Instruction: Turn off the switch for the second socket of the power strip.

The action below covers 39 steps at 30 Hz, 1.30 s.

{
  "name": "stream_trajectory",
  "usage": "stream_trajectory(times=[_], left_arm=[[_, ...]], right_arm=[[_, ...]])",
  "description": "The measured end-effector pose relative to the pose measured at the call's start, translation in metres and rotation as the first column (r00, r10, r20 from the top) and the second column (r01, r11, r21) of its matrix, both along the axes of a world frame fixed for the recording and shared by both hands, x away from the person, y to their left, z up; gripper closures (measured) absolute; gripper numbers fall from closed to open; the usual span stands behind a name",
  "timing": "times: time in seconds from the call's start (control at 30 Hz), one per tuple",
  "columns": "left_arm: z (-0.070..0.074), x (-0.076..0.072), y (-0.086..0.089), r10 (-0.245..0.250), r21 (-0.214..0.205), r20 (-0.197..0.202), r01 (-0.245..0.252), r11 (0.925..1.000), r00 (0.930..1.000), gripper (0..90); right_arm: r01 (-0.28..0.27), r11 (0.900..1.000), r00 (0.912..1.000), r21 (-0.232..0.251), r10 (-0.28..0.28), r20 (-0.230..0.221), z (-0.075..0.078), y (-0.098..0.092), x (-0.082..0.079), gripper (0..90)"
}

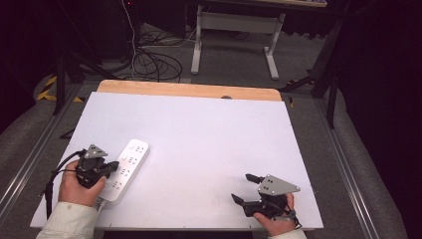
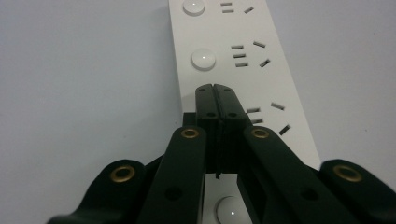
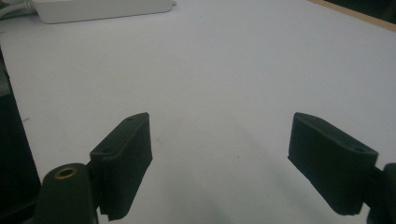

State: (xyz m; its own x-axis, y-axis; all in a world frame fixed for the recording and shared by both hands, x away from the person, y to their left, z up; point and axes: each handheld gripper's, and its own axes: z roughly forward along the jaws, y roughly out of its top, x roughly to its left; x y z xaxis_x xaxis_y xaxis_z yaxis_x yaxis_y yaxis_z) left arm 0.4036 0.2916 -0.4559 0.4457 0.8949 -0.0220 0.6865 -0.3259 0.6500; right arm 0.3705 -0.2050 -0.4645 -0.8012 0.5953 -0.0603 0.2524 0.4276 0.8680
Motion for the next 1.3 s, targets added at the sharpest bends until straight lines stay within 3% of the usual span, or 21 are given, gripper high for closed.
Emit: stream_trajectory(times=[0.3, 0.73, 1.0, 1.13, 1.17, 1.2, 1.27, 1.3], left_arm=[[-0.001, 0.0, 0.003, 0.009, -0.032, -0.009, -0.009, 0.9995, 0.9999, 89.7], [0.0, -0.002, -0.004, 0.021, 0.024, 0.011, -0.021, 0.9995, 0.9997, 89.8], [-0.001, 0.0, -0.002, 0.021, 0.006, -0.013, -0.021, 0.9998, 0.9997, 89.9], [-0.001, -0.001, -0.003, 0.027, 0.009, 0.0, -0.027, 0.9996, 0.9996, 89.9], [0.0, -0.006, -0.002, 0.005, -0.003, 0.024, -0.005, 1.0, 0.9997, 89.8], [0.002, -0.008, -0.001, 0.006, 0.0, 0.013, -0.006, 1.0, 0.9999, 90.0], [0.007, -0.014, 0.002, 0.005, -0.042, 0.059, -0.002, 0.9991, 0.9983, 89.9], [0.007, -0.014, 0.002, 0.005, -0.042, 0.059, -0.002, 0.9991, 0.9983, 89.9]], right_arm=[[-0.001, 1.0, 1.0, 0.0, 0.001, 0.002, 0.0, -0.001, -0.001, 21.9], [-0.004, 1.0, 1.0, -0.008, 0.004, 0.0, 0.0, 0.001, -0.001, 21.8], [-0.003, 1.0, 1.0, -0.009, 0.003, -0.005, -0.001, 0.001, 0.0, 21.8], [-0.004, 0.9999, 1.0, -0.011, 0.004, -0.004, -0.001, 0.001, 0.0, 21.8], [-0.002, 0.9999, 1.0, -0.011, 0.002, -0.004, -0.001, 0.001, 0.0, 21.8], [0.0, 1.0, 1.0, -0.01, 0.0, -0.005, -0.001, 0.0, 0.0, 21.8], [0.001, 1.0, 1.0, -0.008, -0.001, -0.003, -0.001, 0.0, 0.0, 21.8], [0.001, 1.0, 1.0, -0.009, -0.001, -0.003, -0.001, -0.001, 0.0, 21.8]])
